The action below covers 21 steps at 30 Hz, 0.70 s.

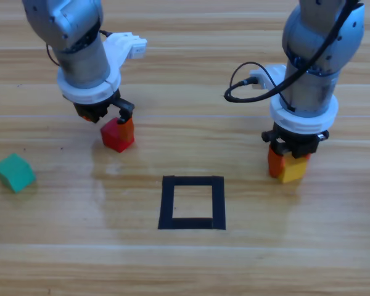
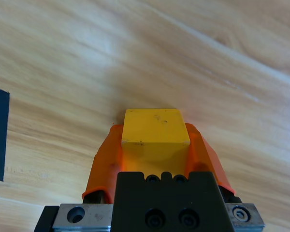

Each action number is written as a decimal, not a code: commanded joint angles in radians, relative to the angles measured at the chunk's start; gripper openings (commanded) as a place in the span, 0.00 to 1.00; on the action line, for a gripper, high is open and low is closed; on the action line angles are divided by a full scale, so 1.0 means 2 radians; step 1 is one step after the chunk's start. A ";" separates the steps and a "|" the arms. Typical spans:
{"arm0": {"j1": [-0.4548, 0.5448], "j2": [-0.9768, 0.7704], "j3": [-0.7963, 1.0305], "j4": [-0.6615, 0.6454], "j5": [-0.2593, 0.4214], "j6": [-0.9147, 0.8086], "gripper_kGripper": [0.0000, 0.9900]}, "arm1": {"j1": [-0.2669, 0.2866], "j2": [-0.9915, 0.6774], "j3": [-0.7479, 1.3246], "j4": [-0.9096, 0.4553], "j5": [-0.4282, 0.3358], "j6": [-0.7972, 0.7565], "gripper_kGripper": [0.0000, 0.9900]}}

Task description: Stack the blocks in the rectangular block: red at the bottom, yellow in the middle, green on top

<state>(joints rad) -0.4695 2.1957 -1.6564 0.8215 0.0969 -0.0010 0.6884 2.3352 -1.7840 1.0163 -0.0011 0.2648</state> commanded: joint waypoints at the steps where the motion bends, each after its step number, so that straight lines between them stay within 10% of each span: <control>1: 0.007 0.033 0.014 -0.022 -0.005 -0.001 0.95 | 0.012 -0.052 0.033 0.008 0.015 0.016 0.18; 11: 0.005 0.042 0.033 -0.048 -0.007 -0.005 0.84 | 0.015 -0.072 0.052 -0.017 0.018 0.023 0.07; 14: 0.004 0.041 0.035 -0.050 -0.008 -0.004 0.68 | 0.019 -0.078 0.060 -0.023 0.018 0.030 0.07; 18: -0.001 0.036 0.037 -0.050 -0.007 -0.006 0.20 | 0.019 -0.078 0.060 -0.023 0.033 0.033 0.07; 21: -0.011 0.024 0.040 -0.048 -0.002 -0.019 0.14 | 0.019 -0.085 0.070 -0.030 0.037 0.020 0.07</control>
<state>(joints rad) -0.4701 2.2282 -1.6118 0.7338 0.0873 -0.0054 0.7025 2.2217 -1.6849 0.9857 0.0484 0.3296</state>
